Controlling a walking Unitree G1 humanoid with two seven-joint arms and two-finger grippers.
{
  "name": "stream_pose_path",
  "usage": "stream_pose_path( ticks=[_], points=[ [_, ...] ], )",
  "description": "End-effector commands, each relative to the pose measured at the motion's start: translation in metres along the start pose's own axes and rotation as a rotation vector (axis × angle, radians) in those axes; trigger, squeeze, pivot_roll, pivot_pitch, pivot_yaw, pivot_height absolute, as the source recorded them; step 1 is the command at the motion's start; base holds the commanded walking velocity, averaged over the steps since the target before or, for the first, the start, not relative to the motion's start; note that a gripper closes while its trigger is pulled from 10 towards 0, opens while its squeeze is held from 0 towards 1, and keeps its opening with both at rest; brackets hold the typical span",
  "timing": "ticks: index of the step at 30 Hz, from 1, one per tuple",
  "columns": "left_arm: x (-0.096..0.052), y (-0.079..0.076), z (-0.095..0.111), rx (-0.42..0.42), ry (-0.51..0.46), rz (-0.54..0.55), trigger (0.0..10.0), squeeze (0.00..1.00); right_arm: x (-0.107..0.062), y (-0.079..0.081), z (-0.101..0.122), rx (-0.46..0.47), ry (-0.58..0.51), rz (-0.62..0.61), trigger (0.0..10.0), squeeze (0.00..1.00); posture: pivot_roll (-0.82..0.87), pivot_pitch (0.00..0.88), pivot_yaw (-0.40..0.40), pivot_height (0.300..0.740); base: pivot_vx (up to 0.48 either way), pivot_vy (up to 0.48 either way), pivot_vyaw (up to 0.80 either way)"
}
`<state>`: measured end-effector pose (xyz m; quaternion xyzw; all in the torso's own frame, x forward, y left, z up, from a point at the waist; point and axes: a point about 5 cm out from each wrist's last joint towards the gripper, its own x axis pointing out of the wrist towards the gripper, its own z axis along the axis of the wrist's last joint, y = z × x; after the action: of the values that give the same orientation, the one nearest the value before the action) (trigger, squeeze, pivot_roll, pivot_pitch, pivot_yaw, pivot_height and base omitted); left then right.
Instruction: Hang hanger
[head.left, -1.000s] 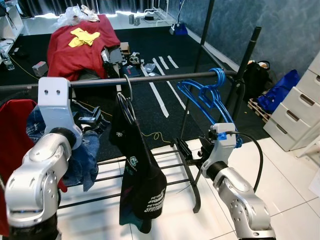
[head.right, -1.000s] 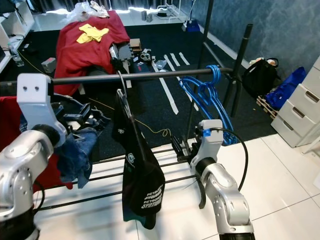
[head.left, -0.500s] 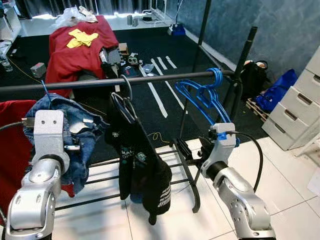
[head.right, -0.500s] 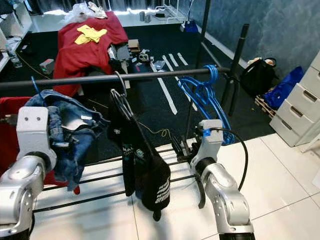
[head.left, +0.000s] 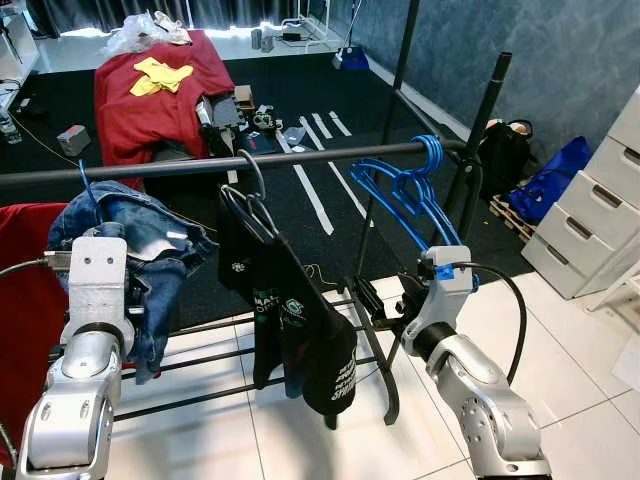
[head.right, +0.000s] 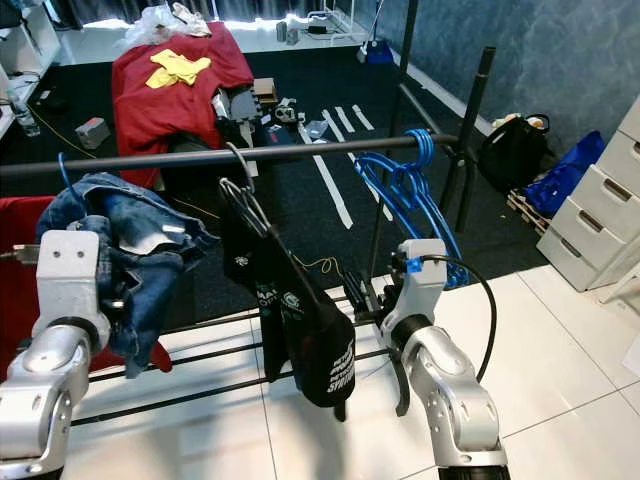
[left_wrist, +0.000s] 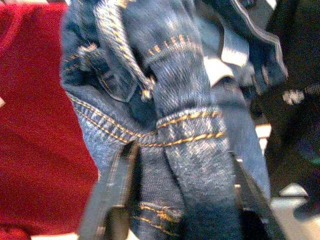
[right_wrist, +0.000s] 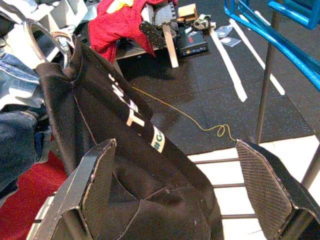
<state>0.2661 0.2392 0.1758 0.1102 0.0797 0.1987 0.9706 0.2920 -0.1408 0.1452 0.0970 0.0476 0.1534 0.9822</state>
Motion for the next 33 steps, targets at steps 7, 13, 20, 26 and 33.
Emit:
stream_pose_path(
  ticks=[7, 13, 20, 26, 33],
  points=[
    [0.005, 0.009, 0.009, -0.011, -0.086, 0.062, 0.0, 0.0, 0.0, 0.001, -0.004, 0.011, 0.012, -0.001, 10.0, 0.0, -0.12, 0.099, -0.016, 0.74, 0.0, 0.0, 0.0],
    [0.004, 0.015, 0.017, -0.049, -0.165, 0.048, 0.0, 0.0, 0.001, 0.001, -0.004, 0.012, 0.012, -0.001, 10.0, 0.0, -0.12, 0.095, -0.018, 0.74, 0.0, 0.0, 0.0],
    [0.004, 0.026, 0.018, -0.065, -0.215, -0.027, 0.0, 0.0, 0.001, 0.001, -0.004, 0.014, 0.013, 0.001, 10.0, 0.0, -0.12, 0.097, -0.015, 0.74, 0.0, 0.0, 0.0],
    [-0.002, 0.072, 0.011, -0.035, -0.241, -0.07, 10.0, 0.0, 0.0, 0.001, -0.004, 0.018, 0.012, 0.001, 10.0, 0.0, -0.12, 0.104, -0.016, 0.74, 0.0, 0.0, 0.0],
    [-0.018, 0.092, -0.002, -0.01, -0.201, -0.193, 10.0, 0.0, -0.001, 0.0, -0.004, 0.021, 0.013, 0.001, 10.0, 0.0, -0.11, 0.108, -0.023, 0.74, -0.13, 0.0, 0.0]
  ],
)
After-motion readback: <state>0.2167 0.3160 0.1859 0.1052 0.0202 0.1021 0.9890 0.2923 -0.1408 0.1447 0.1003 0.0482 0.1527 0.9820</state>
